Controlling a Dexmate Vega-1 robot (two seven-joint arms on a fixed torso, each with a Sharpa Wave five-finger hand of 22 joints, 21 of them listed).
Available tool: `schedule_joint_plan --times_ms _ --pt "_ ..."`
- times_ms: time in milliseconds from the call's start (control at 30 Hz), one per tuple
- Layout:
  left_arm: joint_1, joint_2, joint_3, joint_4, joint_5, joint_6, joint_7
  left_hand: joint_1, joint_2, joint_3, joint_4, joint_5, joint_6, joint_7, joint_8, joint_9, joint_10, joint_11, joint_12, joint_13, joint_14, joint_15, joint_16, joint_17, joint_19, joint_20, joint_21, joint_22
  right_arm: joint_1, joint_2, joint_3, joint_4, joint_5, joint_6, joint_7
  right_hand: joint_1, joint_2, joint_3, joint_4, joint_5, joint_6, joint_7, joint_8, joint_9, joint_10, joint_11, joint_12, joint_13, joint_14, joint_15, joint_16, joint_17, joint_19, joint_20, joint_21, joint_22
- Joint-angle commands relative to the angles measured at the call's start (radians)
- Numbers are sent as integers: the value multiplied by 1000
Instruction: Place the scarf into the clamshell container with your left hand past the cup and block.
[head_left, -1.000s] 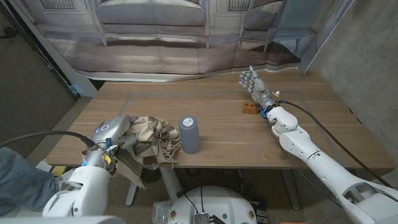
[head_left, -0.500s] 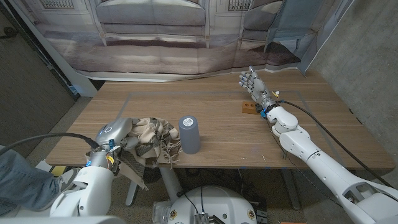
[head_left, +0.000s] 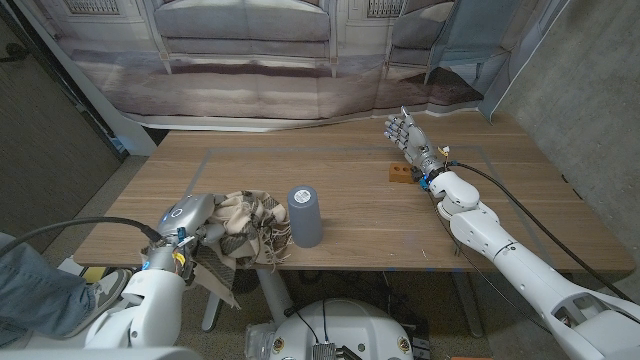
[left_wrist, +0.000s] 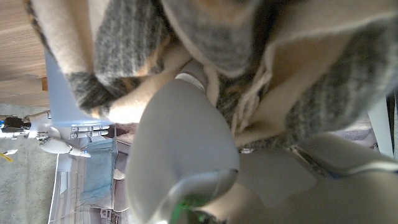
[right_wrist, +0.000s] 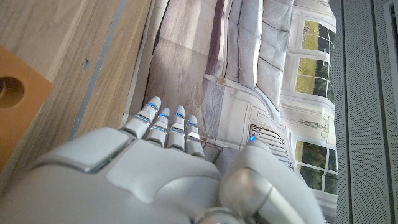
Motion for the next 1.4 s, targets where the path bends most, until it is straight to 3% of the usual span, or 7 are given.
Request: schedule_joint_plan --times_ms 33,367,533,667,800,1200,1400 --pt "-41 54 22 26 -57 39 -22 -31 23 104 101 1 42 47 1 0 17 -6 -1 3 113 -211 -4 25 53 -103 8 1 -4 -2 -1 0 2 -10 -2 3 5 -3 -2 3 13 3 -1 2 3 2 3 6 -1 0 -1 2 -2 3 -1 4" --pt "-102 113 41 64 -165 51 -50 -41 22 105 104 0 44 45 1 -4 17 -9 -3 5 113 -212 -12 22 43 -99 8 0 -6 -3 -1 8 8 -22 -3 3 6 -4 -3 4 14 2 -1 2 3 1 3 6 -1 0 -1 2 -3 3 -1 4" --pt "-113 154 59 41 -161 114 -67 -57 26 107 112 1 31 42 -8 -11 6 -5 -14 3 93 -210 -36 2 24 -87 -3 -5 -14 -8 3 3 10 -22 -7 3 6 -4 -3 4 14 3 -1 2 3 1 2 6 -1 0 -2 2 -3 2 -1 4" --pt "-117 194 66 7 -154 181 -105 -105 34 109 138 3 6 26 -27 -30 -22 -15 -44 -17 69 -195 -68 -34 -6 -57 -33 -11 -20 -10 7 -2 11 -20 -10 3 7 -4 -3 4 14 3 -1 2 4 2 3 6 -2 1 -2 2 -3 2 -1 4" --pt "-126 240 82 -18 -145 246 -141 -189 10 99 174 4 -27 0 -51 -52 -64 -42 -69 -40 19 -171 -114 -87 -62 -9 -78 -11 -24 -12 9 -4 13 -17 -10 4 7 -4 -3 4 14 2 -1 2 3 0 2 6 -1 2 -1 2 -3 2 -1 4" --pt "-64 260 30 -52 -204 219 -77 -280 -13 83 214 -5 -61 -27 -72 -74 -107 -44 -77 -67 -31 -164 -134 -131 -89 17 -120 -11 -29 -13 10 -7 13 -9 -7 4 8 -5 -4 4 15 3 -1 2 4 1 3 6 -1 1 -1 2 -3 3 0 4" --pt "-47 261 -1 -53 -249 189 -74 -343 -27 68 244 -21 -86 -44 -89 -90 -151 -29 -79 -83 -64 -162 -134 -152 -100 30 -148 -10 -28 -13 9 -6 14 -11 -5 4 8 -5 -4 4 14 2 -1 2 4 1 3 6 -1 -1 -1 2 -3 2 0 4"
